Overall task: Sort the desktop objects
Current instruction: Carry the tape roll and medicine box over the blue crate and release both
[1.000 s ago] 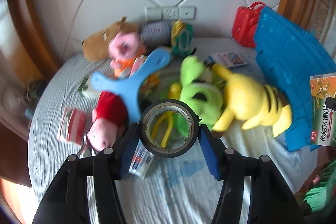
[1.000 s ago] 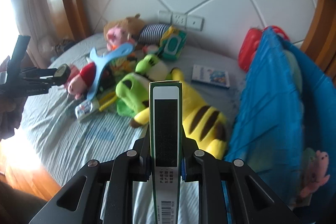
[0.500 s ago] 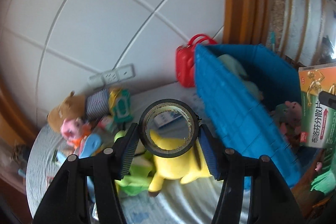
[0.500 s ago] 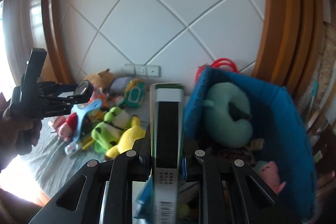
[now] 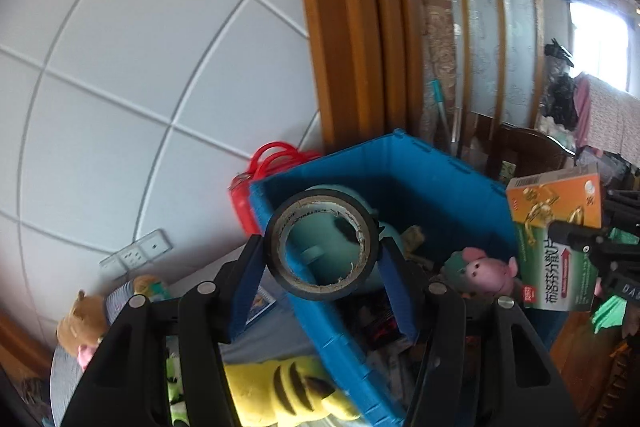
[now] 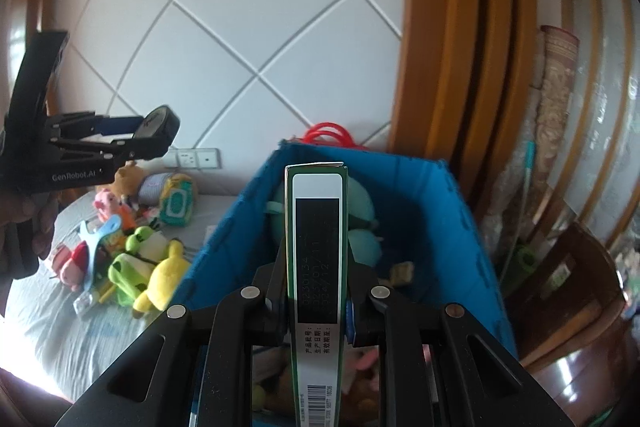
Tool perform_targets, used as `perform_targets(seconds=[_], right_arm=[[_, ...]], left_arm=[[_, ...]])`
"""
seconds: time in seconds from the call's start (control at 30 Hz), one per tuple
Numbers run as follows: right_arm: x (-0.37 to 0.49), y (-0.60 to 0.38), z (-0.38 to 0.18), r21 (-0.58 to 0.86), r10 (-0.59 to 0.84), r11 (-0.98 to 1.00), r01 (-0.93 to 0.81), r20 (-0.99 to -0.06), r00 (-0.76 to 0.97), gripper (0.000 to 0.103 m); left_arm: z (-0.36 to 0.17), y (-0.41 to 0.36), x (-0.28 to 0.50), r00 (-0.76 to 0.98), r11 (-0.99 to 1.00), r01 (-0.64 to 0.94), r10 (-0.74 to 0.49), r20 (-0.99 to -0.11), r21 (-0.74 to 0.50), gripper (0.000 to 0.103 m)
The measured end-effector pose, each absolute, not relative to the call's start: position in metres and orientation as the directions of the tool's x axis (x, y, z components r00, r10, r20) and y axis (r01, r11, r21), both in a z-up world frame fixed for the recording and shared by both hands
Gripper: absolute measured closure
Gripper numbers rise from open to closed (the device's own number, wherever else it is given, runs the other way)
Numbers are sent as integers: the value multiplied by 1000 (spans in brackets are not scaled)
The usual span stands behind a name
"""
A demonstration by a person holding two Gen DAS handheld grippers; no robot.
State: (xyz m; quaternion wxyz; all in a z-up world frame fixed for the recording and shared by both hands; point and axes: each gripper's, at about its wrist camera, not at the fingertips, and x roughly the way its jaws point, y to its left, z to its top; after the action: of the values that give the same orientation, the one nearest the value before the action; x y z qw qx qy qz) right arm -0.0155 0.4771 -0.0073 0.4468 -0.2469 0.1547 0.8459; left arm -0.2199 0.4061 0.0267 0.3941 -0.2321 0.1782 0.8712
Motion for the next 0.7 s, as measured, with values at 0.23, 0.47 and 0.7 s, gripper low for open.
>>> perform_targets(seconds=[0.23, 0.47, 0.7], right_arm=[[9, 492, -10, 28, 706, -495, -868, -569, -421, 84], [26, 505, -15, 19, 724, -445, -895, -581, -373, 84], [30, 513, -17, 10, 728, -423, -906, -592, -347, 84]], left_arm=[[36, 466, -214, -536, -561, -815, 639, -552, 141, 47], [33, 492, -220, -511, -534, -834, 655, -556, 138, 47], [28, 499, -223, -499, -523, -842, 662, -560, 133, 47]])
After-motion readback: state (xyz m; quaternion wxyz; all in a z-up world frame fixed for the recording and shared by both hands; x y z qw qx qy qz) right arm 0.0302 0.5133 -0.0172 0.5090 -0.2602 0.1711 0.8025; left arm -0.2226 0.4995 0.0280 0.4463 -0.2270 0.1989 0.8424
